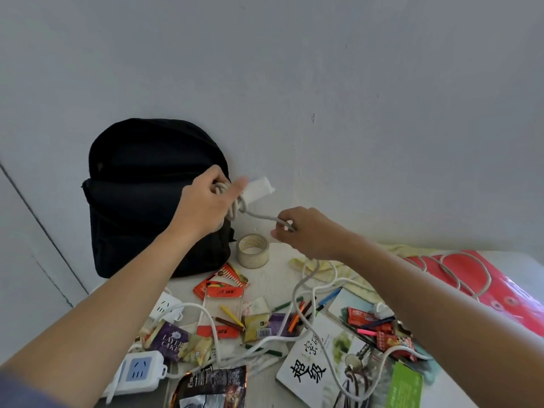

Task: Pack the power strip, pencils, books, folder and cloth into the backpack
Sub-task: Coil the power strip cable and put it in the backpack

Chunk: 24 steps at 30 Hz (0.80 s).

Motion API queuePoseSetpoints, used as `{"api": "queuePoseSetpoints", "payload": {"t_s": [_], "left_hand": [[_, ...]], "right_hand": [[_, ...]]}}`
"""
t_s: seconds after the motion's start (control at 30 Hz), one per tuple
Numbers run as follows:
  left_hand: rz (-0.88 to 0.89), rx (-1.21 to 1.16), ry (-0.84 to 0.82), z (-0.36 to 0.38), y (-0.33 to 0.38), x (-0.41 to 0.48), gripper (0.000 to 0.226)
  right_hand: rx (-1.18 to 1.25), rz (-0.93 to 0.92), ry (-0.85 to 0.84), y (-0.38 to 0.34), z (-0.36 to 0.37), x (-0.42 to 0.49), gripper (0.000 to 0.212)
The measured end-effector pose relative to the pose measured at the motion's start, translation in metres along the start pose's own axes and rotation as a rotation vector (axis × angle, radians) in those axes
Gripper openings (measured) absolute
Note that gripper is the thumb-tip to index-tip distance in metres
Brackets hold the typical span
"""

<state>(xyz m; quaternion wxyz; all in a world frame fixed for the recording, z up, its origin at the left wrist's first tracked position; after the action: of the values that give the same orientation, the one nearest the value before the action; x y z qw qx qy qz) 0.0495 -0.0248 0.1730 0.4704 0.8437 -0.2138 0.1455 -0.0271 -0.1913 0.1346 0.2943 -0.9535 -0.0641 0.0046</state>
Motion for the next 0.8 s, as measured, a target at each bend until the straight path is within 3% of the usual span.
{"api": "queuePoseSetpoints", "payload": {"t_s": [0.13, 0.2, 0.27, 0.4, 0.53, 0.67, 0.8], "left_hand": [[0.180, 0.290, -0.155, 0.021, 0.012, -0.012, 0.064], [0.150, 0.263, -0.327, 0.032, 0.008, -0.018, 0.070], [0.113, 0.180, -0.491, 0.039, 0.005, -0.026, 0.069], [0.171, 0.122, -0.631, 0.050, 0.016, -0.041, 0.058], [0.244, -0.046, -0.650, 0.049, 0.033, -0.043, 0.049], [0.252, -0.356, -0.560, 0.035, 0.046, -0.036, 0.054], [0.098, -0.630, -0.379, 0.033, 0.041, -0.025, 0.058]], "right_hand": [[-0.246, -0.231, 0.194, -0.025, -0.019, -0.007, 0.025], [-0.291, -0.389, 0.255, -0.041, -0.026, -0.013, 0.018], [-0.247, -0.514, 0.257, -0.053, -0.032, -0.018, 0.016], [0.003, -0.532, 0.142, -0.055, -0.041, -0.013, 0.033], [0.442, -0.444, 0.050, -0.038, -0.048, 0.001, 0.020], [0.862, -0.279, -0.036, -0.015, -0.046, 0.011, 0.027], [1.083, -0.181, -0.103, -0.008, -0.030, 0.011, 0.031]]}}
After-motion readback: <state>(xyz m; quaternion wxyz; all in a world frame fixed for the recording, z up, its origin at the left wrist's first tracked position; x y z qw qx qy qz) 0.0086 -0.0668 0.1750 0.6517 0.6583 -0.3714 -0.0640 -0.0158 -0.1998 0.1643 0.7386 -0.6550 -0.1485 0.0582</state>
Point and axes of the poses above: each hand's wrist, its own x-axis towards the middle knuckle, its own z-axis out of the palm, y = z × x, the point moved 9 cm from there along x, towards the middle knuckle, and after that the axes turned 1 degree about x, right-handed, at the moved point
